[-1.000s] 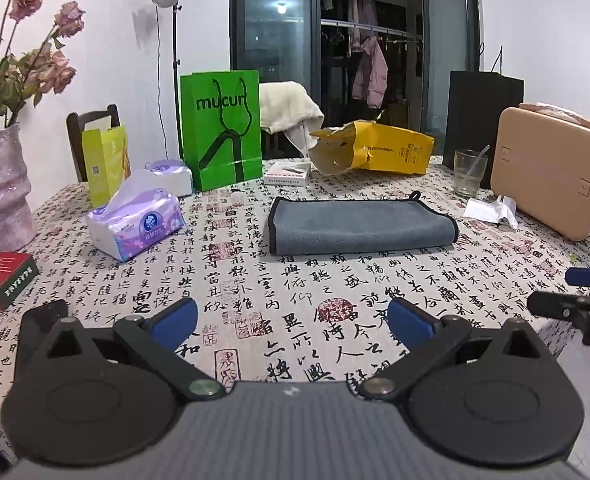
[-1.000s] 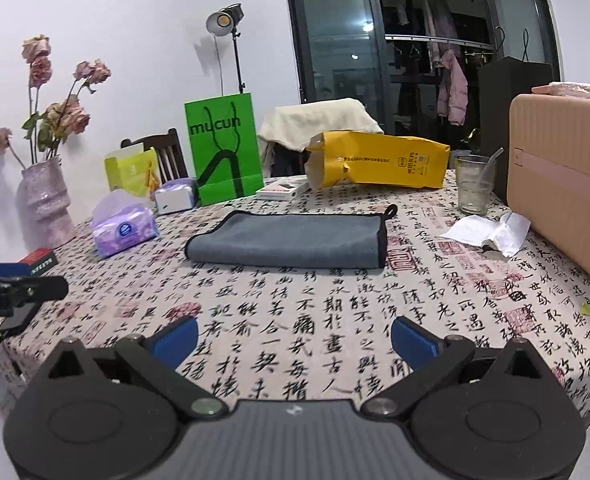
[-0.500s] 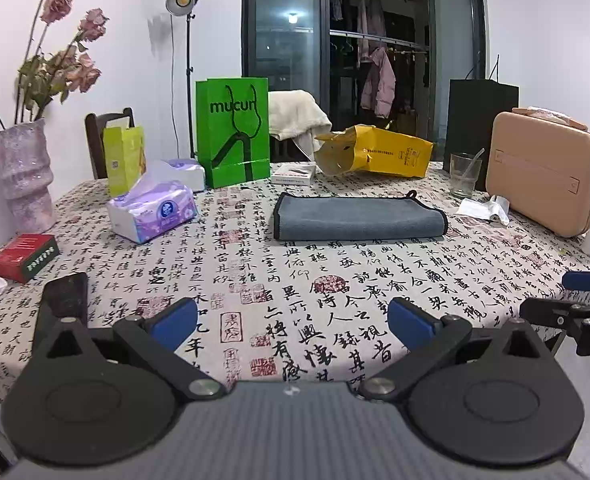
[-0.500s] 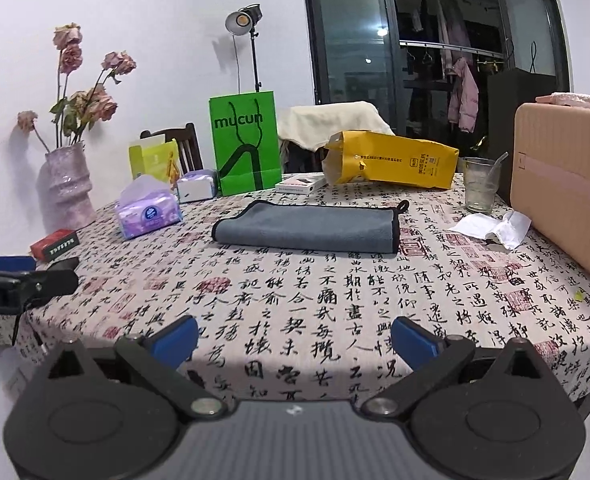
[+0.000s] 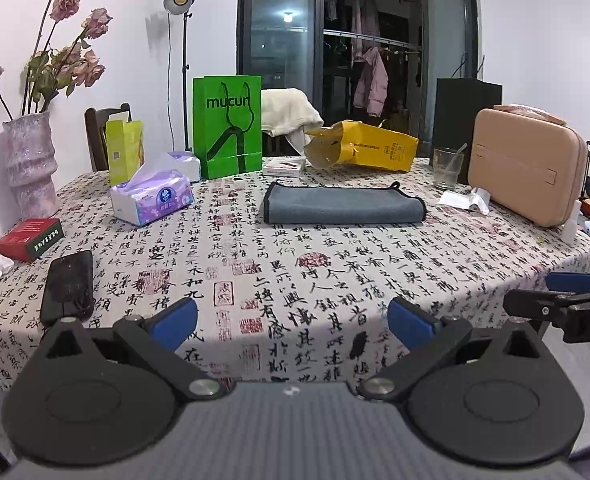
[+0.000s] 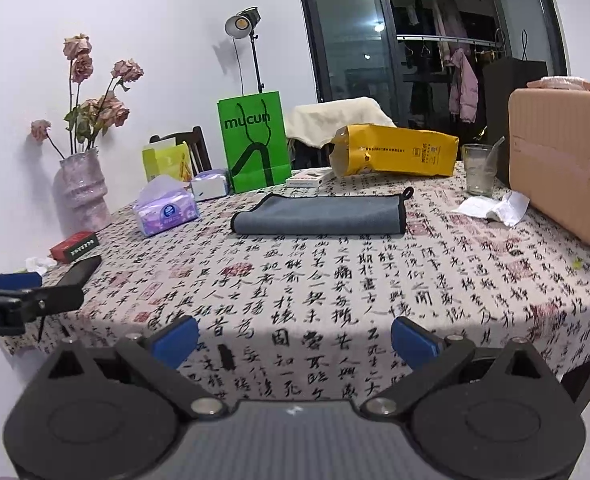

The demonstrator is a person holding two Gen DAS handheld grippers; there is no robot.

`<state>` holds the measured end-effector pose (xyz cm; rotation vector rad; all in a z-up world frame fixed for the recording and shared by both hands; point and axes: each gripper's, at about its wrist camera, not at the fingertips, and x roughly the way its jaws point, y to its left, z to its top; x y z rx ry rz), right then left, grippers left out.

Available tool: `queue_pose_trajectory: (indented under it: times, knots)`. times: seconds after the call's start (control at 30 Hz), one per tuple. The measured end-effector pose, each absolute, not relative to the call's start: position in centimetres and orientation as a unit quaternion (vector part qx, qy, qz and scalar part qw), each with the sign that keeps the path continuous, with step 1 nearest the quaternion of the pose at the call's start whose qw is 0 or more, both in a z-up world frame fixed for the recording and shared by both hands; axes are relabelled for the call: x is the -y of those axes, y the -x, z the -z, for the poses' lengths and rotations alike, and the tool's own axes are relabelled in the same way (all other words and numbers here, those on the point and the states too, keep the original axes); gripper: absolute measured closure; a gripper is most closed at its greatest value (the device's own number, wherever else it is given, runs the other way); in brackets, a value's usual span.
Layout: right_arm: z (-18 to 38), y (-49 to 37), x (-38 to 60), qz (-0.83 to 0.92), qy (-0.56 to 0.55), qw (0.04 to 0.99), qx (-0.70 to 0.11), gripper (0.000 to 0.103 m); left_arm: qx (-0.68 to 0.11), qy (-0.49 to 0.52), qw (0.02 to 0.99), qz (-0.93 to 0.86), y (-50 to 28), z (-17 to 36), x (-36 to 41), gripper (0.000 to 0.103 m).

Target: Fold towel

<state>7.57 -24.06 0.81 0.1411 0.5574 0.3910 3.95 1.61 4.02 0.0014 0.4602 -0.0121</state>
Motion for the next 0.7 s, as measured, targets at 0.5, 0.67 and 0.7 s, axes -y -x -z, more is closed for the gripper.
queue_pose_trajectory:
  times: [0.5,0.67,0.7]
  knots:
    - [-0.8,-3.3,24.2,-0.198,-0.077,0.932,-0.293,0.0,-0.216,-0.003,0.976,0.014,0.5,-4.4,-0.5,0.0]
    - [-1.9,-1.8,24.2,-0.183,-0.051,0.946,-0.262,0.0,-0.21,-0.009,0.978,0.007,0.9,-4.7,-0.2,0.0]
    - [-2.0,-1.8,24.2,-0.182,-0.051,0.947,-0.26,0.0,-0.21,-0.009,0.978,0.007,0.9,-4.7,-0.2,0.0]
